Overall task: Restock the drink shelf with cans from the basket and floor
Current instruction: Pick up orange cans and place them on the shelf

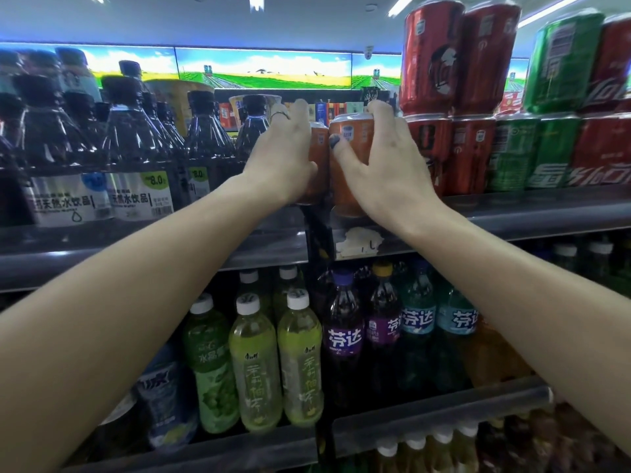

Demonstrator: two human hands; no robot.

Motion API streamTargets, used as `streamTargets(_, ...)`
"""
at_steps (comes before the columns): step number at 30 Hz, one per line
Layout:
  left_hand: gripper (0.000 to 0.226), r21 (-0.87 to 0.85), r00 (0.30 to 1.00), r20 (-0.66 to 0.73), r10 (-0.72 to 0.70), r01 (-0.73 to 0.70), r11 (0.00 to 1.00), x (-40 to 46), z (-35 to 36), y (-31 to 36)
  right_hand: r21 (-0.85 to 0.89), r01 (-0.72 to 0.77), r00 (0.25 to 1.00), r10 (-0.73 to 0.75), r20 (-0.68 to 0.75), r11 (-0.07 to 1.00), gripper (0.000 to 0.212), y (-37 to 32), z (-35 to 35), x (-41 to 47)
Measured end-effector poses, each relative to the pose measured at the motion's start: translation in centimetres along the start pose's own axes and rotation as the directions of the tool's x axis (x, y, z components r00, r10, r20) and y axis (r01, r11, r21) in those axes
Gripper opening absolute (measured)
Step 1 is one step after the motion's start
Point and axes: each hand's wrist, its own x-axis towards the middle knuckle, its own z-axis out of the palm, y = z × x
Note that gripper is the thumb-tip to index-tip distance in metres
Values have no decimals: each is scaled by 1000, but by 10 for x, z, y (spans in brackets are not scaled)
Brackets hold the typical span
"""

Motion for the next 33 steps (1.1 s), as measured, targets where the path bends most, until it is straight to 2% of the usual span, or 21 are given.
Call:
streamTargets(4, 40, -115, 991, 131, -24, 39, 993, 9, 3, 3, -56, -2, 1000, 3, 27, 998, 78, 6, -7, -1)
streamTargets(6, 20, -152, 980, 195, 45, -15, 988, 10, 2, 4, -48, -9, 999, 11, 40, 999, 80, 6, -7, 0)
streamTargets(8, 12, -144, 964, 249, 91, -56, 988, 12, 2, 6, -47, -5, 999, 8, 51, 999, 80, 5, -4, 3)
streamTargets(13, 17, -152, 962, 263, 71, -31, 988, 17, 4, 5, -72, -3, 998, 7, 57, 997, 73, 2, 3, 10)
streamTargets(16, 19, -305, 963, 269, 7, 79, 949, 17, -2, -3, -76, 16, 998, -11, 61, 997, 74, 2, 7, 14)
streamTargets(19, 38, -474, 961, 259, -98, 215, 854, 12, -11, -5, 39, 5, 997, -8, 75, 999, 75, 3, 10, 20)
streamTargets(22, 44, -563, 953, 293, -81, 240, 791, 2, -18, -5, 109, -53, 987, 35, 157, 993, 77, 8, 9, 26)
streamTargets(24, 53, -536, 960, 271, -67, 208, 819, -4, -19, -8, 107, -78, 968, 50, 244, 991, 74, 13, 7, 28)
streamTargets(26, 59, -455, 978, 206, -46, 137, 880, -7, -16, -10, 58, -75, 960, 56, 274, 996, 69, 16, 6, 30)
streamTargets(30, 76, -175, 991, 130, 37, -14, 985, -5, -10, -8, -47, -5, 955, 19, 296, 999, 78, 16, 6, 32)
streamTargets(33, 86, -71, 992, 122, 16, -8, 997, -1, -9, -7, -134, 19, 954, 23, 300, 991, 76, 12, 7, 32)
